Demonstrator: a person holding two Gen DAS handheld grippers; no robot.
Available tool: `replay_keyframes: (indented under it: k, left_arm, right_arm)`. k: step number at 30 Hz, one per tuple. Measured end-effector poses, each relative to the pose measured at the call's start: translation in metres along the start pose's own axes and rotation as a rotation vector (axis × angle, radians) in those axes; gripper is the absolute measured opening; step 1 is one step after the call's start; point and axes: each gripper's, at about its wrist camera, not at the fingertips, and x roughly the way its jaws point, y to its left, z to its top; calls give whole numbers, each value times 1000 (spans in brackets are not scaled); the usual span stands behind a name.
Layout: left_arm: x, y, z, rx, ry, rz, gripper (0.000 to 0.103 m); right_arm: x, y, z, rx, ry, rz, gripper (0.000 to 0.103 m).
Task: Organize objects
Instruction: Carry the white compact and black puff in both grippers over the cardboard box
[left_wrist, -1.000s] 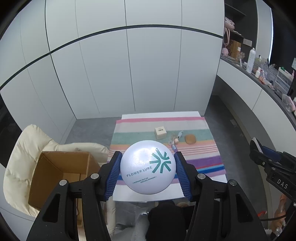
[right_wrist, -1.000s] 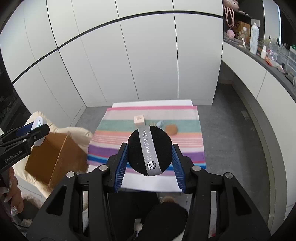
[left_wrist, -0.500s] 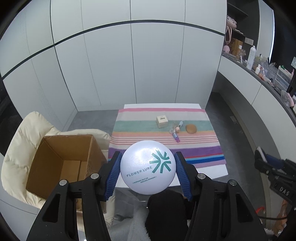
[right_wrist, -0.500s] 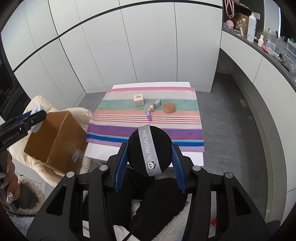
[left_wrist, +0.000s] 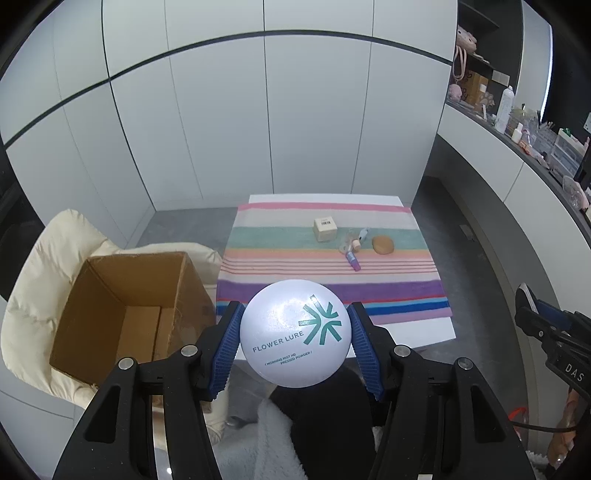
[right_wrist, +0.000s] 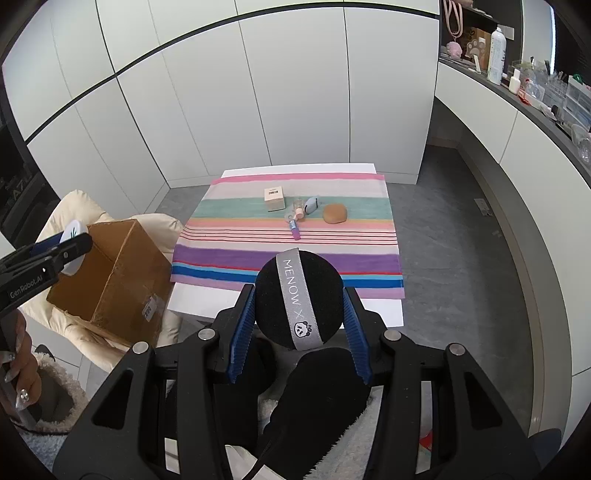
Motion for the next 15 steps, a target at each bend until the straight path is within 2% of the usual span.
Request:
replay_keyframes:
  k: [7,15]
  left_arm:
    - [7,17,-6,-20,14,39,58]
    - [7,61,-20,-100,41,84,58]
  right_arm:
    - [13,4,3,-2,32,3,48]
    - [25,30,7,-55,55,25,48]
